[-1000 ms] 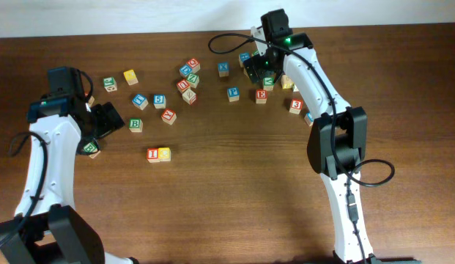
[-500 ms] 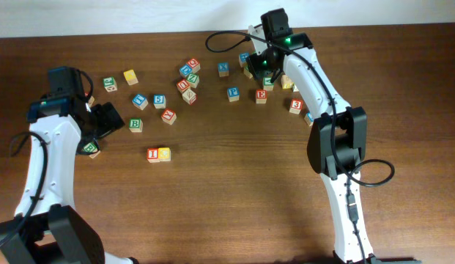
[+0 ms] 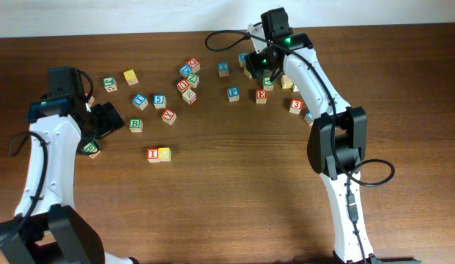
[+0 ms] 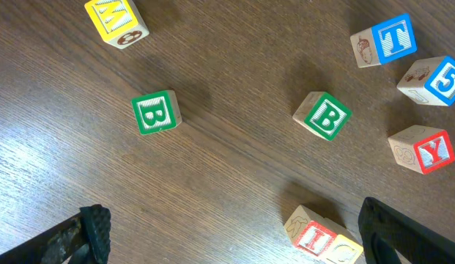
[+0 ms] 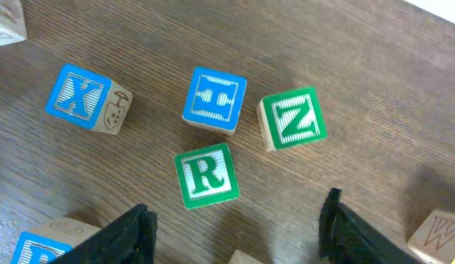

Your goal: Spell out ICRA

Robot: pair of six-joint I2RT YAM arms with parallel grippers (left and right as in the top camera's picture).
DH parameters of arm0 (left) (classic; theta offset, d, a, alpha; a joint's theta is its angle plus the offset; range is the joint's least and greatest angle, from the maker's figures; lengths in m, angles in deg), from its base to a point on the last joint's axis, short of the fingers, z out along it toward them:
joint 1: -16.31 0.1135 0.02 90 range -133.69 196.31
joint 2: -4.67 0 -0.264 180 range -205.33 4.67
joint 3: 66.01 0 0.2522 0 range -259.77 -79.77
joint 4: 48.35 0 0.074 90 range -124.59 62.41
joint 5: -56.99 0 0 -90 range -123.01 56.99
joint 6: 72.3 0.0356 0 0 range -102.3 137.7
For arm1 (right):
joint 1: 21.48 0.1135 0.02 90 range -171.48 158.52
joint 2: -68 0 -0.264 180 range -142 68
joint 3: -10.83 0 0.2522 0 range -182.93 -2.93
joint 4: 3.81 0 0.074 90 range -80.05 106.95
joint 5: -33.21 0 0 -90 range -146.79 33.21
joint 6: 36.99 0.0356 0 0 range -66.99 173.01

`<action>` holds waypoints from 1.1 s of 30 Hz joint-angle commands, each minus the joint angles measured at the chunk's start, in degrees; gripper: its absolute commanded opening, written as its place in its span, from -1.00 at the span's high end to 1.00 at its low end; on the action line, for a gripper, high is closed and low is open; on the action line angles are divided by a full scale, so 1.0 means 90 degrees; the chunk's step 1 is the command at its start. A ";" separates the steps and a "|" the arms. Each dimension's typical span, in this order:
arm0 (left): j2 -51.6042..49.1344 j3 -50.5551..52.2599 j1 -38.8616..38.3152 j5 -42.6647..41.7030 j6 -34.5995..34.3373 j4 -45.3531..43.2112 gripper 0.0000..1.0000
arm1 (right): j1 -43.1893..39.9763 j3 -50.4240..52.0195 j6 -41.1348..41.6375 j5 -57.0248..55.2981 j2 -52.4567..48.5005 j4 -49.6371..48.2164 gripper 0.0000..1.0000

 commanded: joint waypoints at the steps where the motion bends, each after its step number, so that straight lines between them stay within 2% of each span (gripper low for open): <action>1: 0.0019 -0.0015 0.0019 -0.0044 -0.0039 0.0005 -0.98 | 0.0080 -0.0136 0.0029 0.0063 0.0141 -0.0024 -0.30; 12: 0.0019 -0.0015 0.0019 -0.0044 -0.0039 0.0005 -0.98 | 0.0408 -0.0136 -0.0073 0.0010 -0.0075 -0.0296 -0.29; 33: 0.0019 -0.0015 0.0019 -0.0044 -0.0039 0.0005 -0.98 | 0.0393 -0.0136 -0.0160 -0.0495 -0.0430 -0.0590 -0.29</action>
